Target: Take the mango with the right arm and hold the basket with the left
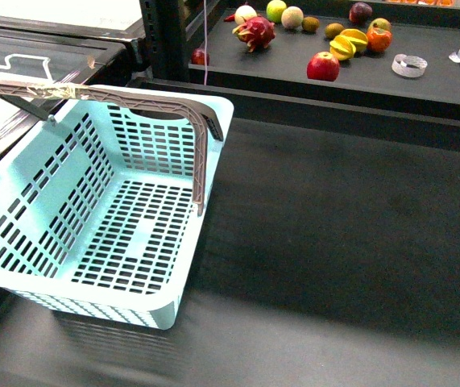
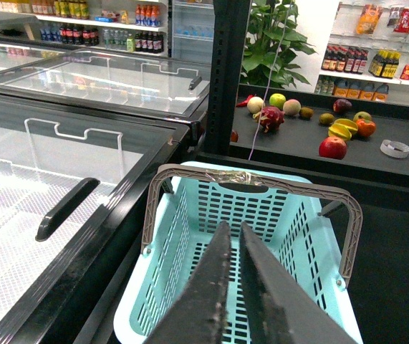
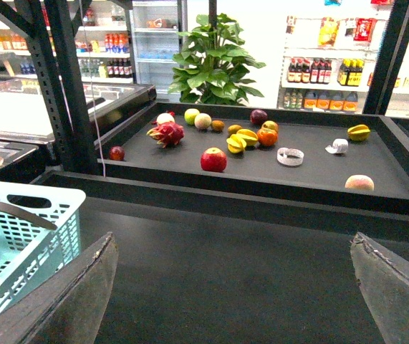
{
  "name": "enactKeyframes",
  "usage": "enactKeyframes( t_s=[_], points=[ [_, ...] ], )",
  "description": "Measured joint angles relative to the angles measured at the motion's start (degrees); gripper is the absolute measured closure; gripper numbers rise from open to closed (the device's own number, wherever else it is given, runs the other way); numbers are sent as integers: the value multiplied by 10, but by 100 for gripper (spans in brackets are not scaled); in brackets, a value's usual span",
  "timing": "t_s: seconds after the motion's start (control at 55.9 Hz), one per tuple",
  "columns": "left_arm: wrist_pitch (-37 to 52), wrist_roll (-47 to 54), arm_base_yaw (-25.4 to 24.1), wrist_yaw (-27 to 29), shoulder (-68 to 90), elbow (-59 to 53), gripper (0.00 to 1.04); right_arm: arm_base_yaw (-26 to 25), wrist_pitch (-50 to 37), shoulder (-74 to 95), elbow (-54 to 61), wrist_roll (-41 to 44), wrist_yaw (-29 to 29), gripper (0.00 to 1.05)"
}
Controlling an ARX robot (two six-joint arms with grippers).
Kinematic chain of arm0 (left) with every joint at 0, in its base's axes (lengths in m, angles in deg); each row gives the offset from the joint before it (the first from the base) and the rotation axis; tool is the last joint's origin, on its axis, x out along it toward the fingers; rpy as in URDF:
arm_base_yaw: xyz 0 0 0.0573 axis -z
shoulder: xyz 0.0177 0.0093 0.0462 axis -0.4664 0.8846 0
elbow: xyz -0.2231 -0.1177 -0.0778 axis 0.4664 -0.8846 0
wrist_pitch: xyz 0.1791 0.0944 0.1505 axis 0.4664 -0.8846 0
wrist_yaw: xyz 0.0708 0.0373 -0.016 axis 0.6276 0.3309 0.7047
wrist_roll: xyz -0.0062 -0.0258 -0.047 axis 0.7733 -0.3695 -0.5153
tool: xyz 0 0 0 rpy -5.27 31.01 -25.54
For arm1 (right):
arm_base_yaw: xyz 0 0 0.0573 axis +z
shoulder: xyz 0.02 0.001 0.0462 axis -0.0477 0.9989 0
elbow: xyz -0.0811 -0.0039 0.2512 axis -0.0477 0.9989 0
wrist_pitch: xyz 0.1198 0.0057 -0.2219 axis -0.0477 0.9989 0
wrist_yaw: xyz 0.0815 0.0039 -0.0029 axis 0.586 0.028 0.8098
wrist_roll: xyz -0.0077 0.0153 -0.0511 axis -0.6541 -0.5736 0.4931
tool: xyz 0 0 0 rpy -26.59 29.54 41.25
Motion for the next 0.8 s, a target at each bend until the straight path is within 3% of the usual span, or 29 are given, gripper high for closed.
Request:
enactKeyframes(
  t_s=[0.447, 0.519, 0.608, 0.68, 0.805],
  points=[
    [0, 0, 0, 0, 0, 0, 7, 0, 0, 0, 0, 0, 0, 8],
    [-2, -4, 3, 11, 2, 1, 9, 0, 0, 0, 0, 0, 0, 8],
    [2, -125, 74, 259, 115, 21, 8, 0, 0, 0, 0, 0, 0, 8],
    [69, -202, 72, 346, 223, 27, 8, 0, 0, 0, 0, 0, 0, 8],
    [214, -339, 41, 312, 445, 72, 8, 1, 0, 0, 0, 0, 0, 8]
  ],
)
